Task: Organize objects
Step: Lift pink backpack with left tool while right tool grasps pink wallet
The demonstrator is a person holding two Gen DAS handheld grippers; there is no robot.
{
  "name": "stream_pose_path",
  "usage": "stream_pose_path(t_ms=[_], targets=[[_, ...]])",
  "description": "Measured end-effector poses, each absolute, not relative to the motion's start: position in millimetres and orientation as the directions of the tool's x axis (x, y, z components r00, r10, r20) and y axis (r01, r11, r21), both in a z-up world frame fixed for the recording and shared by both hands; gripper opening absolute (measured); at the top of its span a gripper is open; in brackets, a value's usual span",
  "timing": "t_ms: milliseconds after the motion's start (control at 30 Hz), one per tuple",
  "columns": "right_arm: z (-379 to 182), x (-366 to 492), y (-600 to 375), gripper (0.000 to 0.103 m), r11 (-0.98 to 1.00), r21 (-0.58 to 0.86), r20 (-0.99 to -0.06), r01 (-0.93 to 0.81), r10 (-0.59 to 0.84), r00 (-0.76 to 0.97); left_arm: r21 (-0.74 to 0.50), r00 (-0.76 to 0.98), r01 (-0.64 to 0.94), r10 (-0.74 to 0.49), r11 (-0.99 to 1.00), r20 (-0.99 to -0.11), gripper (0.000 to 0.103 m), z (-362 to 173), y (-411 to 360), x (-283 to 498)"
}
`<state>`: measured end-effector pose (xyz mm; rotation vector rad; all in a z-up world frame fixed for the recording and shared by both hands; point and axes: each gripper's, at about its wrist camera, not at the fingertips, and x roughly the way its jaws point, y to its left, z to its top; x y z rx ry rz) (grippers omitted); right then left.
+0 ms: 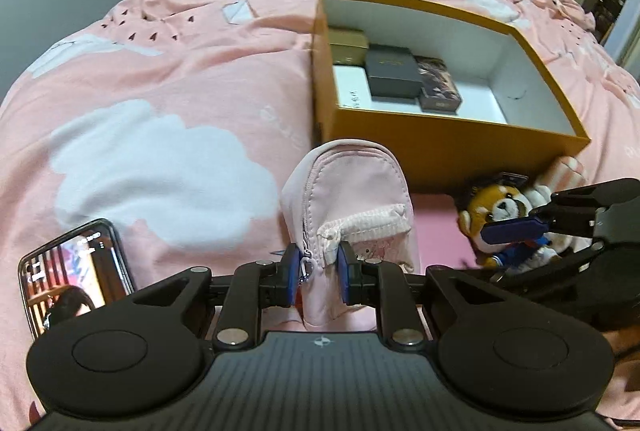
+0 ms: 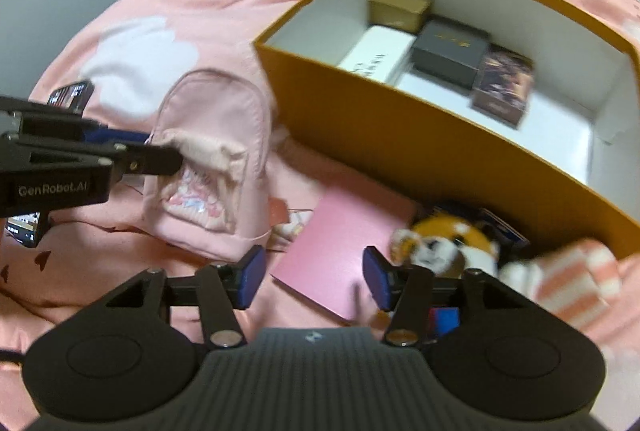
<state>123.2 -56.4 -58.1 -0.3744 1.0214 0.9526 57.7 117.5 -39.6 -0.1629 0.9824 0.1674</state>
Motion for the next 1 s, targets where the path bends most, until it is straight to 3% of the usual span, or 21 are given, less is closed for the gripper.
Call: stream_pose_path(t_ms=[33,267,400,600,700,900,1000], targets=[[-61.0,123.0,-49.6,0.068,0.558,0.138,-0.856,-0.819,0.483,0.184,-0.068,0.545,-0.218,0.063,0.974,-0.836,0.022,-41.4,119.1,58.6],[-89.2,127.9,-14.9,0.07,0.546,0.026,-0.904,-0.837,0.37,0.214,-0.075,0.543,-0.247,0.074,0.966,-0.836,0.022,-49.5,128.5,59.7],[-104.2,125.1,-4.8,0.081,0.534,-0.064,-0.917,-0.843,0.303,0.261,-0.075,0.541,-0.247,0.073,0.966,-0.838,0.022,-52.2,130.3,60.6],[-121.3,124.5,5.6,0.087,0.511,-0.148,-0.916,-0.847,0.253,0.312,-0.08,0.543,-0.245,0.068,0.966,-0.837,0.022,-54.1,130.8,60.7],[-120.9,127.9,1.6,0.081,0.525,-0.149,-0.916,-0.838,0.247,0.317,-0.079,0.544,-0.24,0.066,0.967,-0.837,0.022,-53.1,130.3,59.5],[-89.3,132.2,-26.6,0.046,0.569,-0.051,-0.906,-0.82,0.319,0.278,-0.08,0.548,-0.226,0.059,0.971,-0.834,0.022,-52.7,127.2,59.6],[-73.4,135.2,-41.0,0.034,0.604,-0.009,-0.896,-0.797,0.349,0.275,-0.075,0.549,-0.216,0.058,0.973,-0.834,0.022,-52.5,124.8,60.0]])
